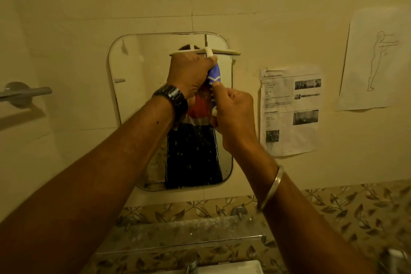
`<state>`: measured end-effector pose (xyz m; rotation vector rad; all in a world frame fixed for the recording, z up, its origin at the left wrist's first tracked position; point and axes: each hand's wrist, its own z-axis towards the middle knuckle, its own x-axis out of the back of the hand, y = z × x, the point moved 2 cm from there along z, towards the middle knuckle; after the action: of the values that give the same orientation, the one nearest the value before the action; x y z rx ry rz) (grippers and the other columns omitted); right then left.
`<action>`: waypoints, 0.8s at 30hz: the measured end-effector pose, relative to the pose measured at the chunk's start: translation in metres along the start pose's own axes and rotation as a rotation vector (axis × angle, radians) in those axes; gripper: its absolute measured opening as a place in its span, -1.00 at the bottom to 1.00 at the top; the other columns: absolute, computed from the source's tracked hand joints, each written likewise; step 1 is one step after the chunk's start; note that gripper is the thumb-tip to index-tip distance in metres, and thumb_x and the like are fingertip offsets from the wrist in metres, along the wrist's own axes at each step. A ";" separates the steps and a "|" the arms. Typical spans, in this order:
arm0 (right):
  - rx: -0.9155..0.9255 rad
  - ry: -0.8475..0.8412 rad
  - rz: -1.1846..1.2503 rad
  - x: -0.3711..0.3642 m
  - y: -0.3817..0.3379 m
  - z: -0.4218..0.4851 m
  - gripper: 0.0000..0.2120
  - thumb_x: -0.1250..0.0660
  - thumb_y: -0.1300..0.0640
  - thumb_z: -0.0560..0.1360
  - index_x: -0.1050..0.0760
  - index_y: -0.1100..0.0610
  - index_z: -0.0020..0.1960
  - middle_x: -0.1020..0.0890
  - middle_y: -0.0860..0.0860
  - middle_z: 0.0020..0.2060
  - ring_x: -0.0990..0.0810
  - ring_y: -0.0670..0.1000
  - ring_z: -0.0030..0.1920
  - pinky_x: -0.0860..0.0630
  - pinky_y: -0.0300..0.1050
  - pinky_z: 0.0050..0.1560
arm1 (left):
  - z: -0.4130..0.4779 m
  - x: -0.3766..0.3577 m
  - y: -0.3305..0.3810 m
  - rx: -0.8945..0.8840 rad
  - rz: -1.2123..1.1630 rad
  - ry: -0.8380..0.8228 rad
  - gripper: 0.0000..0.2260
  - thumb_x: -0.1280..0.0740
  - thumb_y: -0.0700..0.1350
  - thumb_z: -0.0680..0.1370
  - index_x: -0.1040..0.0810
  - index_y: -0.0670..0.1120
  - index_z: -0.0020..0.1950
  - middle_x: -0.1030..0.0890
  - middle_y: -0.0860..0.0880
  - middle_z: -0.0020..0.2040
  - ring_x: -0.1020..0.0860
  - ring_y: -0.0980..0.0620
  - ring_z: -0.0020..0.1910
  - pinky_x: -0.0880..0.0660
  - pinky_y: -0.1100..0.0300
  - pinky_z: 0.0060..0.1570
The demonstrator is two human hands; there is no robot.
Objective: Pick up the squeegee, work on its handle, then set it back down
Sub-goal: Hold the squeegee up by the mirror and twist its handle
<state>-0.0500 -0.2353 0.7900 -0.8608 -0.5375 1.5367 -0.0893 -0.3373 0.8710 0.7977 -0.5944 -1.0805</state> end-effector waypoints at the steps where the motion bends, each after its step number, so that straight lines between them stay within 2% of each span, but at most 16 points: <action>1: -0.016 -0.006 0.015 0.002 0.006 -0.006 -0.57 -0.30 0.04 0.70 -0.45 0.09 -0.35 -0.51 0.12 -0.43 -0.47 0.01 -0.48 -0.48 -0.18 -0.45 | -0.004 -0.001 -0.007 0.002 0.015 -0.022 -0.77 -0.47 -0.09 0.52 -0.68 -0.27 0.02 -0.73 -0.21 -0.06 -0.72 -0.21 -0.05 -0.68 -0.17 0.01; 4: -0.052 -0.008 0.059 0.006 0.013 -0.018 -0.57 -0.30 0.05 0.70 -0.45 0.10 -0.34 -0.51 0.09 -0.45 -0.42 -0.08 -0.54 -0.40 -0.25 -0.53 | -0.016 -0.005 -0.016 0.023 0.028 -0.065 -0.76 -0.44 -0.09 0.56 -0.67 -0.27 0.05 -0.72 -0.24 -0.03 -0.70 -0.24 -0.03 -0.66 -0.18 0.05; 7: -0.022 0.000 0.054 0.008 -0.001 -0.008 -0.57 -0.30 0.05 0.69 -0.45 0.07 -0.35 -0.50 -0.02 -0.50 -0.44 -0.08 -0.52 -0.41 -0.27 -0.52 | -0.013 -0.005 0.000 -0.048 0.042 -0.035 -0.75 -0.45 -0.08 0.55 -0.68 -0.29 -0.02 -0.71 -0.28 -0.08 -0.70 -0.27 -0.08 -0.67 -0.22 -0.01; 10: 0.038 0.002 0.024 0.006 -0.020 0.011 -0.57 -0.29 0.04 0.69 -0.44 0.06 -0.36 -0.49 -0.01 -0.48 -0.48 0.00 -0.46 -0.48 -0.21 -0.43 | -0.004 -0.007 0.028 -0.106 0.039 0.006 -0.75 -0.44 -0.08 0.56 -0.69 -0.30 -0.07 -0.71 -0.28 -0.11 -0.65 -0.13 -0.23 -0.68 -0.13 -0.07; 12: 0.039 0.003 0.026 0.006 -0.024 0.019 -0.56 -0.29 0.05 0.70 -0.44 0.07 -0.36 -0.48 -0.02 -0.51 -0.44 -0.04 -0.50 -0.45 -0.22 -0.44 | 0.002 -0.010 0.037 -0.119 0.032 0.013 -0.77 -0.44 -0.11 0.56 -0.67 -0.29 -0.12 -0.68 -0.27 -0.17 -0.60 -0.09 -0.26 -0.67 -0.07 -0.10; 16: 0.016 0.017 0.005 0.015 -0.005 0.013 -0.57 -0.29 0.04 0.70 -0.44 0.09 -0.35 -0.49 0.06 -0.46 -0.43 -0.03 -0.48 -0.43 -0.23 -0.47 | -0.002 -0.017 0.019 -0.085 0.080 -0.018 -0.74 -0.45 -0.11 0.54 -0.68 -0.35 -0.07 -0.71 -0.30 -0.12 -0.71 -0.27 -0.13 -0.67 -0.18 -0.04; 20: -0.020 0.010 0.024 0.022 0.023 -0.009 -0.56 -0.29 0.04 0.70 -0.44 0.09 -0.35 -0.48 0.12 -0.44 -0.38 -0.04 -0.52 -0.35 -0.22 -0.51 | -0.021 -0.023 -0.011 -0.031 0.105 -0.075 -0.75 -0.42 -0.07 0.57 -0.68 -0.28 -0.07 -0.72 -0.19 -0.16 -0.70 -0.13 -0.20 -0.68 -0.13 -0.01; 24: -0.039 0.010 0.034 0.025 0.014 -0.013 -0.57 -0.30 0.05 0.70 -0.45 0.11 -0.34 -0.49 0.13 -0.43 -0.40 -0.06 -0.53 -0.36 -0.24 -0.53 | -0.028 -0.022 -0.008 -0.025 0.081 -0.078 -0.76 -0.42 -0.08 0.58 -0.68 -0.28 -0.04 -0.72 -0.23 -0.10 -0.70 -0.23 -0.09 -0.67 -0.15 0.02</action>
<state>-0.0486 -0.2149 0.7659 -0.9113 -0.5493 1.5563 -0.0800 -0.3113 0.8474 0.7062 -0.6724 -1.0468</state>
